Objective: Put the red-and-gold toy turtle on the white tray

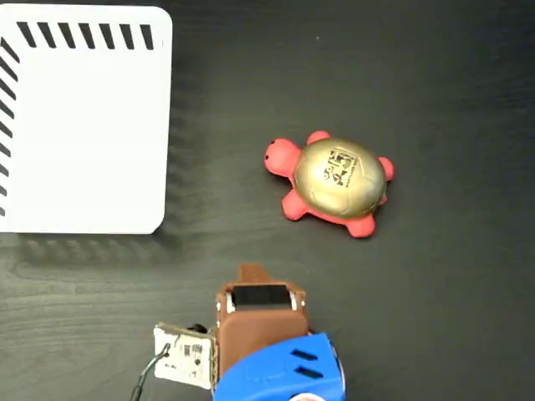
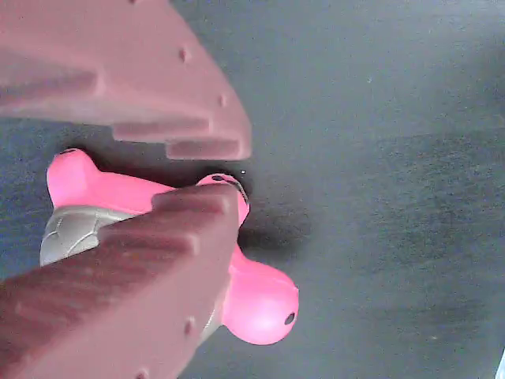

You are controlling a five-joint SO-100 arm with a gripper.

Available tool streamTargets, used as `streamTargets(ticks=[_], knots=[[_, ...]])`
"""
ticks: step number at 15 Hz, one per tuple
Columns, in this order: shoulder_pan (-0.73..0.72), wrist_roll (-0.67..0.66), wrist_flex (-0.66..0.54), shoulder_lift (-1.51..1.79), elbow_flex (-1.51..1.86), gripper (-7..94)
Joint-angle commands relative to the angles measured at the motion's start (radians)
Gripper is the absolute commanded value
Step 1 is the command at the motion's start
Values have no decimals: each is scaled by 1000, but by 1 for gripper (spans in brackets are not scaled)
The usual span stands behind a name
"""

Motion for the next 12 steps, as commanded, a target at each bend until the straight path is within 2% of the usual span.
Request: streamTargets(ticks=[1,8,9,12], knots=[[-11,6,0,14,-8,0],[-40,-18,0,14,-8,0],[-43,26,-11,11,-8,0],[-14,60,-67,-235,-207,0]])
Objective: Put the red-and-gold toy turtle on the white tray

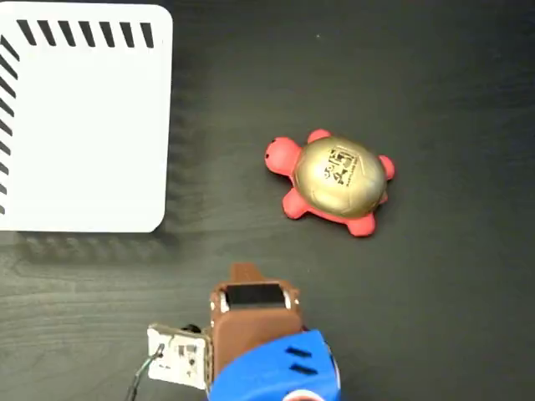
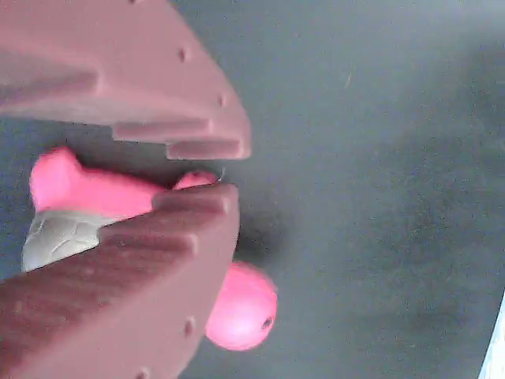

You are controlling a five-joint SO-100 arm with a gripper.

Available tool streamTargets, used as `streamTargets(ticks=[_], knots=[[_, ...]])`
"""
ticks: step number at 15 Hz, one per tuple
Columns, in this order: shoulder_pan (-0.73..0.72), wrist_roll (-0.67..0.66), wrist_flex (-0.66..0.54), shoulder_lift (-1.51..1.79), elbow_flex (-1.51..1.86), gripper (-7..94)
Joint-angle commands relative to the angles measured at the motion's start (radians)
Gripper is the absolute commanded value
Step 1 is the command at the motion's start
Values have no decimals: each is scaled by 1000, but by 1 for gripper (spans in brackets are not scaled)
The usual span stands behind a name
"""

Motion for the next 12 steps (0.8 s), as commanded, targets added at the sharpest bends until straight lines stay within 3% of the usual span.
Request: streamTargets(ticks=[1,4,10,12], knots=[[40,57,-46,-295,-276,0],[115,140,57,-732,-581,0],[256,63,267,-1258,-1014,0],[299,34,281,-1348,-1106,0]])
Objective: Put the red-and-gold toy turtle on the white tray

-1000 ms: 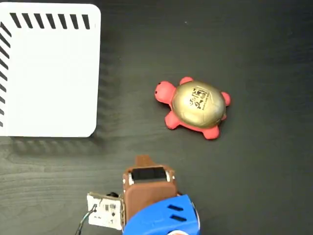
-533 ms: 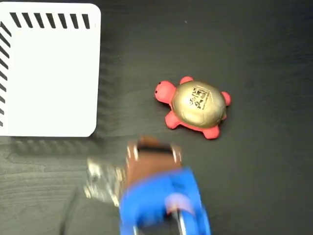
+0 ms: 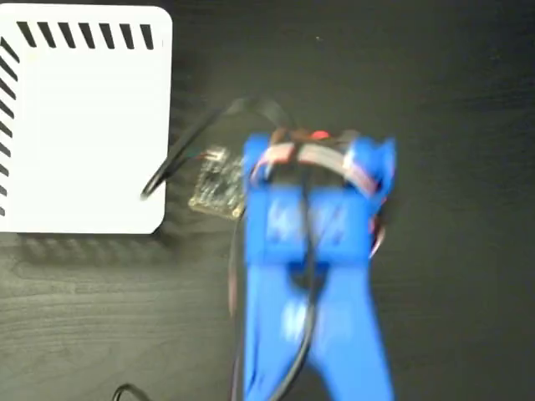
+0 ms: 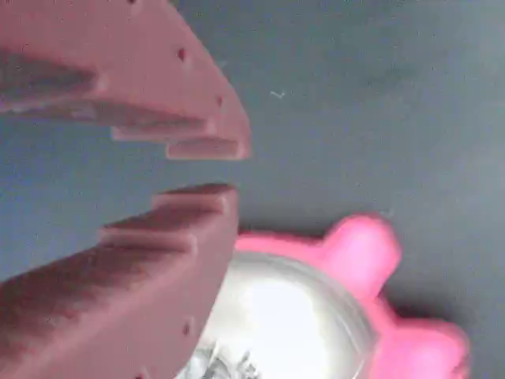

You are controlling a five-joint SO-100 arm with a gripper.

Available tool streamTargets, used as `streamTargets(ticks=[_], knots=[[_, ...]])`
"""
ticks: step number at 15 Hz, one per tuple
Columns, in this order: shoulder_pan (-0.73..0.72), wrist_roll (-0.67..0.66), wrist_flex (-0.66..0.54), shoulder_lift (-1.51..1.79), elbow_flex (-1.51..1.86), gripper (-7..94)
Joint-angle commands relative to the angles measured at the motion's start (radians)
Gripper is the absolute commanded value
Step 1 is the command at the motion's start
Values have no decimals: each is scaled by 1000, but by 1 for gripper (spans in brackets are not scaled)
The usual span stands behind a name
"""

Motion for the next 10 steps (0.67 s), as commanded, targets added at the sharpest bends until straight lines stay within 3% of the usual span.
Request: streamTargets(ticks=[1,5,8,10], knots=[[54,-21,31,-64,-150,2],[80,-89,91,-207,-259,44],[94,-84,109,-232,-281,60],[101,-67,92,-241,-270,60]])
